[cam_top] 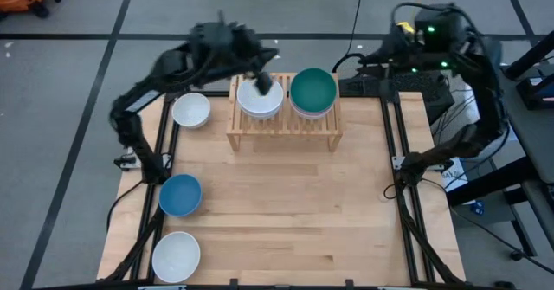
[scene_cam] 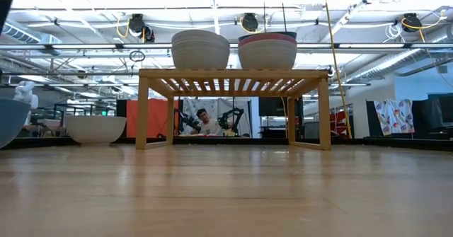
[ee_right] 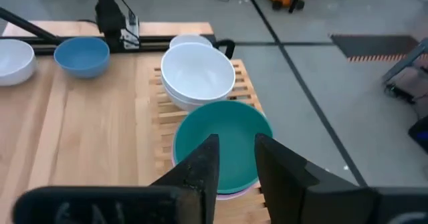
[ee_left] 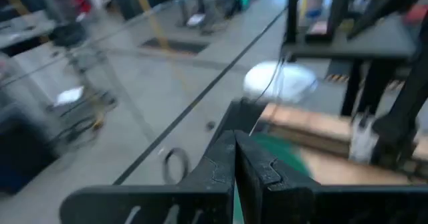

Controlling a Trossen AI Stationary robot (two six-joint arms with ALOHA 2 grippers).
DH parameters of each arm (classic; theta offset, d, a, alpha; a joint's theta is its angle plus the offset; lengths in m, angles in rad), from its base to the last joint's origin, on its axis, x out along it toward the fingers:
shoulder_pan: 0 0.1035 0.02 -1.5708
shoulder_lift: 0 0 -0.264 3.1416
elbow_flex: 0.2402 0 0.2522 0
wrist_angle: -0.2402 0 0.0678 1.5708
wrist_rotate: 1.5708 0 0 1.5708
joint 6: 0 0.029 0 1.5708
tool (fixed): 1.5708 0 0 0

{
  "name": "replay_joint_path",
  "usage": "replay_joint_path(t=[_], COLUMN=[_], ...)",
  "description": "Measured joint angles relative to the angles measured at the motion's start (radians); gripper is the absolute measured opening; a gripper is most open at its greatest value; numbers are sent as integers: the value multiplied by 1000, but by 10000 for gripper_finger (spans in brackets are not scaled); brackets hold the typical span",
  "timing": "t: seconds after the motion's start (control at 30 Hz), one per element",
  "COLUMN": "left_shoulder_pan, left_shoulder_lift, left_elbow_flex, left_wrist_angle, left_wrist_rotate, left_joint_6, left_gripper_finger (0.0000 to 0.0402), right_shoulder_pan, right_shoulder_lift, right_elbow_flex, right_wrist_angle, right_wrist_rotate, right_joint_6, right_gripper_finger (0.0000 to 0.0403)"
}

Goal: Place and stack bowls onto a shelf
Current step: Stack the green bowl on top of the pink bowl on the shelf

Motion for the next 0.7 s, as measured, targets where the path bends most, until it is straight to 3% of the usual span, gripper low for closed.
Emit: replay_joint_path(t=[0.2,0.3,0.57,0.7], left_shoulder_pan=[71,94,137,140], left_shoulder_lift=[141,208,365,412], left_elbow_flex=[-1,-1,-1,-1], left_wrist_angle=[243,354,608,648], left_wrist_rotate=[172,178,177,163], left_joint_6=[-3,-10,-76,-75], left_gripper_finger=[3,3,3,3], right_shoulder_pan=[0,0,0,0], right_shoulder_lift=[-57,-67,-66,-66], right_elbow_flex=[0,0,0,0], right_wrist_angle=[-1,-5,-89,-92], right_wrist_rotate=[0,0,0,1], right_joint_6=[0,0,-43,-56], right_gripper_finger=[27,4,1,1])
